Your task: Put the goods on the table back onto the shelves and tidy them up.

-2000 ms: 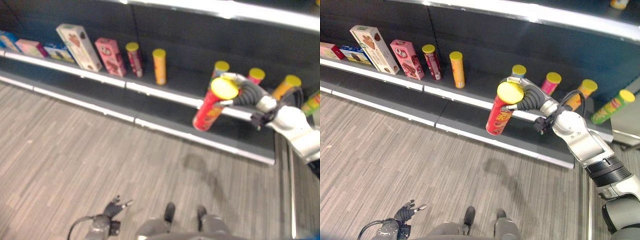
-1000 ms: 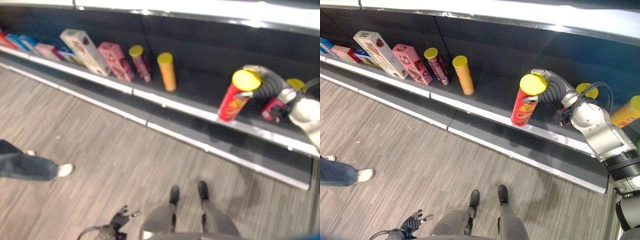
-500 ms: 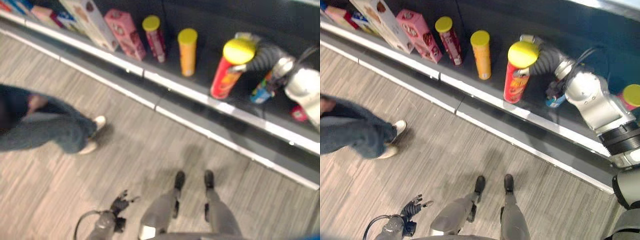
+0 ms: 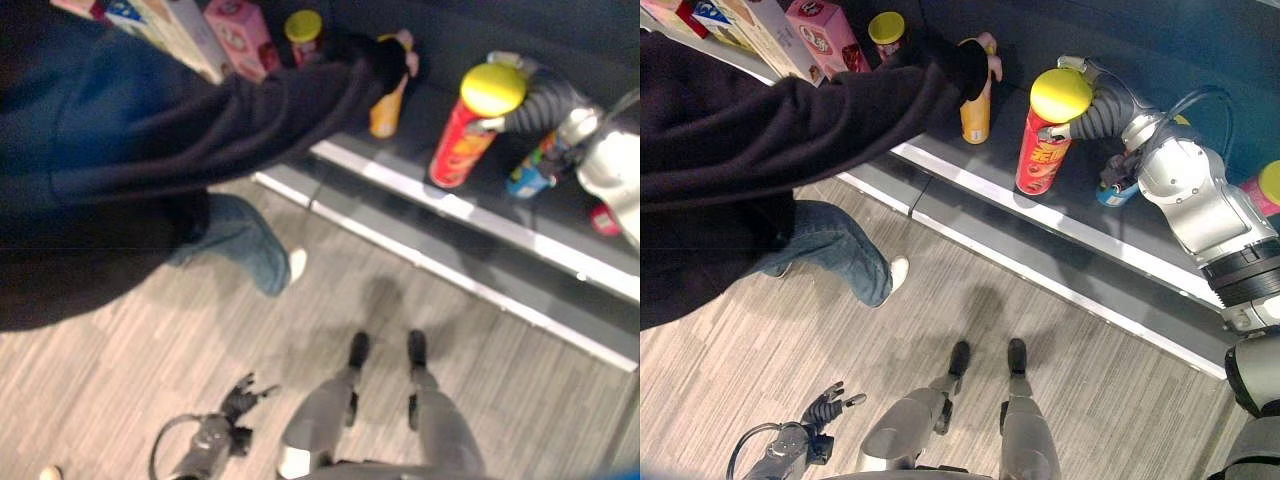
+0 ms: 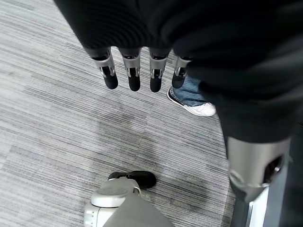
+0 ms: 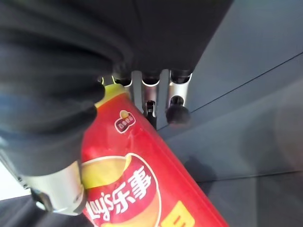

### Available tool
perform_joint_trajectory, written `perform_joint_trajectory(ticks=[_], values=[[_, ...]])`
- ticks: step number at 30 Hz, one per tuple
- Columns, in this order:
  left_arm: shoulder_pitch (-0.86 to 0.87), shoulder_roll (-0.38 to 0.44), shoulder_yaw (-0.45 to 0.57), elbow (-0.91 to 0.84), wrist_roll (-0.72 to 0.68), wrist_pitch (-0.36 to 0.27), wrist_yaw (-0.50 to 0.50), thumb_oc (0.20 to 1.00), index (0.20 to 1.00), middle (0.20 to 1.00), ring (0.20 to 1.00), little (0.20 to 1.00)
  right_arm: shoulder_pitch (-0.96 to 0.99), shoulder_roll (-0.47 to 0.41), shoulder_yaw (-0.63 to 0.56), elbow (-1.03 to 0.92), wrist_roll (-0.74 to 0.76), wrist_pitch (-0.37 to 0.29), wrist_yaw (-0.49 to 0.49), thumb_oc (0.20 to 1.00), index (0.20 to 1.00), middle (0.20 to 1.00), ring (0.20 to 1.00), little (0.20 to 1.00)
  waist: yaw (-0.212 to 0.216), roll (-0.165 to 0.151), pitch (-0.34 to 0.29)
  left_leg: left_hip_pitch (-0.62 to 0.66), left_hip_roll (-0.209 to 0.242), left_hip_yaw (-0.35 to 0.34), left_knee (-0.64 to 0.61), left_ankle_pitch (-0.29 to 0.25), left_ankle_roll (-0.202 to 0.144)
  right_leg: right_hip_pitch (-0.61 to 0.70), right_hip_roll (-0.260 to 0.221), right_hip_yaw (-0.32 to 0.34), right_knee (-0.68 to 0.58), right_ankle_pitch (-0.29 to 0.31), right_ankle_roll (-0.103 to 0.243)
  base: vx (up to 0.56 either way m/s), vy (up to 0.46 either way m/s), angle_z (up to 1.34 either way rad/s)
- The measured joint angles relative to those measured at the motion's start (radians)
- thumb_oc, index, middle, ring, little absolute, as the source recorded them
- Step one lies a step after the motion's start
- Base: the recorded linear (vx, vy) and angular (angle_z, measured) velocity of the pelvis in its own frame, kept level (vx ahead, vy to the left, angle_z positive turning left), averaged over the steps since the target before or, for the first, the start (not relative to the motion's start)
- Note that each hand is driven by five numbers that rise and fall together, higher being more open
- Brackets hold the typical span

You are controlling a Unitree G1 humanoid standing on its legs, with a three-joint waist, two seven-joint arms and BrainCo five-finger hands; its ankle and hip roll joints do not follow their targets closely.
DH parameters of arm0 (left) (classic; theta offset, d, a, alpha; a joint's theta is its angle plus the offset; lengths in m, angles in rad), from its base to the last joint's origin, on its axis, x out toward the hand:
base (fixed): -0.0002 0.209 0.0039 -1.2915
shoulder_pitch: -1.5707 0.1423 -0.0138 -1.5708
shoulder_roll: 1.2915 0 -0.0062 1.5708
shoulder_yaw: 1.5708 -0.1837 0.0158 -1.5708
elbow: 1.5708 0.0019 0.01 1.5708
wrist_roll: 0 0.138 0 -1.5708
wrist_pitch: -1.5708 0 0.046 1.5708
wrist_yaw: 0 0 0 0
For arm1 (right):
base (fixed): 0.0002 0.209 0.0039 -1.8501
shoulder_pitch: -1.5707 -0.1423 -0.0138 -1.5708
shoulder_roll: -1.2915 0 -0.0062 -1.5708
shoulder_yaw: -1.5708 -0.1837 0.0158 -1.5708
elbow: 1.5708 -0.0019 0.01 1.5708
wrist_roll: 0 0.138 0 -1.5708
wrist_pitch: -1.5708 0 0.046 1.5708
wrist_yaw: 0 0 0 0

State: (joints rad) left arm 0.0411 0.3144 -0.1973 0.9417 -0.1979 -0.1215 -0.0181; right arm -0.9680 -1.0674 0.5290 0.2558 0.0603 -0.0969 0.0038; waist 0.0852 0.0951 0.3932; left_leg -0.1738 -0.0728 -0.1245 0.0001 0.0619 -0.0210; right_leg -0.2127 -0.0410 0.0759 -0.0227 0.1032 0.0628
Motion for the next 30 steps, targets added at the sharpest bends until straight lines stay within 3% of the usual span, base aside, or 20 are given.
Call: perform_joint_trajectory(ticks=[23, 30], values=[[-0.003, 0.0, 0.0, 0.001, 0.0, 0.0, 0.007, 1.0, 1.0, 1.0, 1.0, 1.0, 0.002, 0.001, 0.0, -0.001, 0.001, -0.005, 0.002, 0.2, 0.2, 0.2, 0.2, 0.2, -0.016, 0.0, 0.0, 0.004, 0.015, 0.021, 0.0, 0.0, 0.0, -0.002, 0.016, 0.019, -0.002, 0.016, -0.007, 0.0, -0.003, -0.02], [-0.007, -0.007, 0.006, 0.011, 0.007, 0.005, 0.013, 1.0, 1.0, 1.0, 1.0, 1.0, 0.162, 0.046, -0.06, -0.139, 0.0, -0.007, 0.012, 0.2, 0.2, 0.2, 0.2, 0.2, -0.036, -0.01, -0.003, 0.086, 0.026, 0.023, -0.072, 0.012, 0.005, 0.075, 0.019, 0.013, -0.067, 0.039, -0.015, 0.05, -0.044, -0.01]])
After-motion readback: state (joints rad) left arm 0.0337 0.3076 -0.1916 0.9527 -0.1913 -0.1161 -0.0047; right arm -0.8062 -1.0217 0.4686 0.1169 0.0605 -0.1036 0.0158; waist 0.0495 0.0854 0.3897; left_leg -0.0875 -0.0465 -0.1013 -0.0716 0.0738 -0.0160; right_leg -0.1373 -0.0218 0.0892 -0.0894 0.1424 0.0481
